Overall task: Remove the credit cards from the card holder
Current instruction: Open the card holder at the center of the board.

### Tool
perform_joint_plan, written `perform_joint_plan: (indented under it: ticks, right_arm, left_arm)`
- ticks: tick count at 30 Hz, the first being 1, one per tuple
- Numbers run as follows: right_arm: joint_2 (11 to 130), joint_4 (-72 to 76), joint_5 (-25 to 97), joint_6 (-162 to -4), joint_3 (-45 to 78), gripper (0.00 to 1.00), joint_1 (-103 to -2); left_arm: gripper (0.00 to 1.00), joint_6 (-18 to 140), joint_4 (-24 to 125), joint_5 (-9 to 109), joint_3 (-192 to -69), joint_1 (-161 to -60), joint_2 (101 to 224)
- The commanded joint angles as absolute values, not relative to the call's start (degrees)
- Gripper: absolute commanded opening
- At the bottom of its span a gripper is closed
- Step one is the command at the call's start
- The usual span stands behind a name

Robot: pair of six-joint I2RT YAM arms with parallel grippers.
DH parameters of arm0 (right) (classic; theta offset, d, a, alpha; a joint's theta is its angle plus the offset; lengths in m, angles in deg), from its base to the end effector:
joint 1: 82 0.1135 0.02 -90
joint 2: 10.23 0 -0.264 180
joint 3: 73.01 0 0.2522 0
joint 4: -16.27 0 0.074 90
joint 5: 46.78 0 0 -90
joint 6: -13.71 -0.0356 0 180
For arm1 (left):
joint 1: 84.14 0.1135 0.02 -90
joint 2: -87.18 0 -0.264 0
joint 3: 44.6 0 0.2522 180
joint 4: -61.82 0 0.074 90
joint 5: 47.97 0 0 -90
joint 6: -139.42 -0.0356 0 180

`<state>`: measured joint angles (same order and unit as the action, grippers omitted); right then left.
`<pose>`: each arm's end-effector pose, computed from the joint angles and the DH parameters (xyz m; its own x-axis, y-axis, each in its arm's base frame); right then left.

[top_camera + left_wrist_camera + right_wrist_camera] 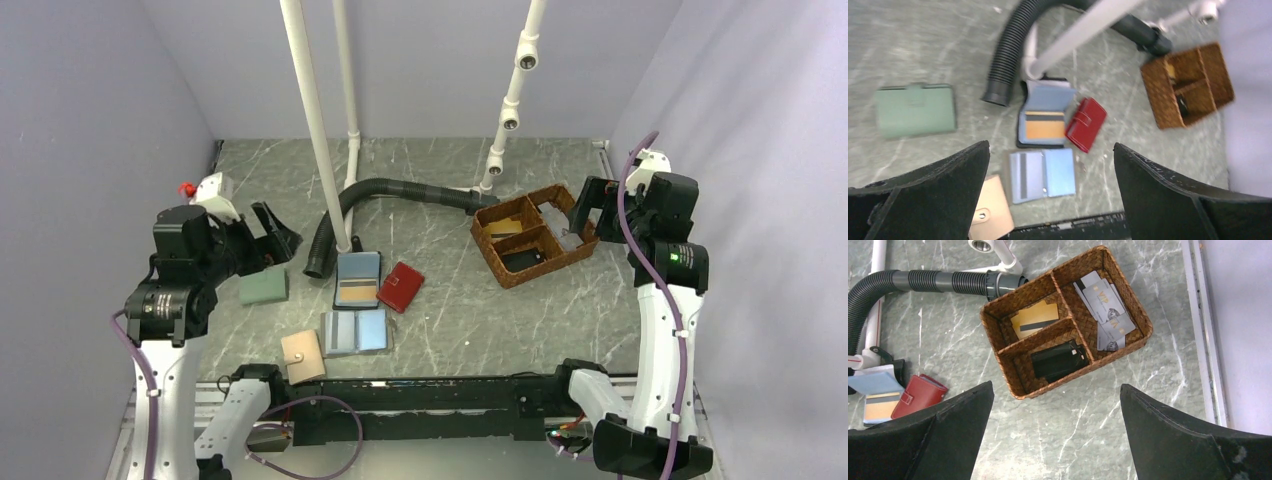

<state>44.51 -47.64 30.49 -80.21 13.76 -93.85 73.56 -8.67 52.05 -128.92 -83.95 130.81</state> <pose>0.1716 -0.0280 0.4054 -0.5145 0.1761 -0.8392 0.0525 0.9833 0.1742 0.1148 -0.0058 0.4059 -0.5139 -0.4044 -0.7565 -0.0684 0.8984 -0.4338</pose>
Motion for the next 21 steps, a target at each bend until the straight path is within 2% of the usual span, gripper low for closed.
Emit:
perform_joint_plan:
  ticks: [1, 4, 8, 11, 15, 21]
  right_arm:
    - [44.2, -47.3, 28.9, -82.1, 13.6, 1.0, -94.4]
    - [44.2, -47.2, 28.3, -81.6, 13.1, 1.0, -94.6]
    - [44.1, -47.2, 26.0, -80.1, 12.1, 1.0, -95.0]
    - [44.3, -46.9, 23.2, -77.7, 10.6, 1.0, -95.1]
    - [44.9, -47.5, 11.3, -71.4, 7.2, 1.0, -95.1]
    - [45.2, -49.2, 5.9, -63.2, 3.2, 1.0, -95.0]
  left_arm:
    - [0.99, 71.8, -6.6, 69.1, -126.6, -83.8, 130.6]
    - [0.99, 72.4, -4.3, 73.0, -124.0, -87.0, 131.1]
    - [0.99, 72.7, -4.1, 70.2, -122.6, -94.3, 134.3]
    - [0.99, 74.3, -2.7, 62.1, -121.6, -107.9, 138.6]
    - [0.99, 76.1, -3.4, 46.2, -123.2, -127.0, 145.1]
    - [0.99, 80.7, 3.7, 37.9, -121.1, -135.6, 152.0]
